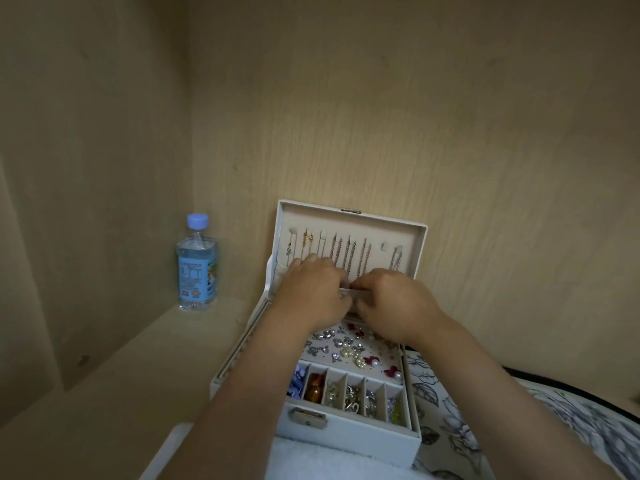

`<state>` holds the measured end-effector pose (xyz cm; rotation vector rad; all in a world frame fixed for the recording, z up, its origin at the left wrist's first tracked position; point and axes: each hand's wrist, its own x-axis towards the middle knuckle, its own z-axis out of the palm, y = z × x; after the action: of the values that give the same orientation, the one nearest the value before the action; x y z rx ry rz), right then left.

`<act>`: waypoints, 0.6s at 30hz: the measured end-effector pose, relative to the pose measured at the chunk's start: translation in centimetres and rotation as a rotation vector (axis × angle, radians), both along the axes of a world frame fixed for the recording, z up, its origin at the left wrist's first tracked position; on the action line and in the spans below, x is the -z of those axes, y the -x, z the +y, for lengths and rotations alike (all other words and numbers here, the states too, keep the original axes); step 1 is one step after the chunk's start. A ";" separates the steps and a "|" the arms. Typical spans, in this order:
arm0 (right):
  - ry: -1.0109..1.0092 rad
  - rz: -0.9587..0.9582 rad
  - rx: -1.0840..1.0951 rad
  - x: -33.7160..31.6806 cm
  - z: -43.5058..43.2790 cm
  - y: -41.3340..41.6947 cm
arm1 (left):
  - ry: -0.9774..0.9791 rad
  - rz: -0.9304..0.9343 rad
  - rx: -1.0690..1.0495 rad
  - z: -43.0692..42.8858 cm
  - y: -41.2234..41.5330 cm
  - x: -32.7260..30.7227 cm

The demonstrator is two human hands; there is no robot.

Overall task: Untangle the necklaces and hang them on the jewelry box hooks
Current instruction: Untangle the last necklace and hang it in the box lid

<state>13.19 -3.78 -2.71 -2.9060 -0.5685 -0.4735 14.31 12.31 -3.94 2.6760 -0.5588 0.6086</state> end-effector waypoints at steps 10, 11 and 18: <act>-0.457 0.080 -0.009 -1.6 -6.9 4.8 | 0.105 -0.078 0.094 -5.2 4.0 -1.8; -0.461 0.092 0.008 -1.6 -8.1 5.3 | 0.100 -0.069 0.104 -6.1 4.5 -1.7; -0.394 0.173 0.202 -0.2 -18.4 10.5 | 0.074 0.085 0.291 -15.2 8.4 0.3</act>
<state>2.67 -22.15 -2.50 -2.5962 -0.1366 -0.3099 5.91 -2.85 -4.27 2.4728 -0.8632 0.4225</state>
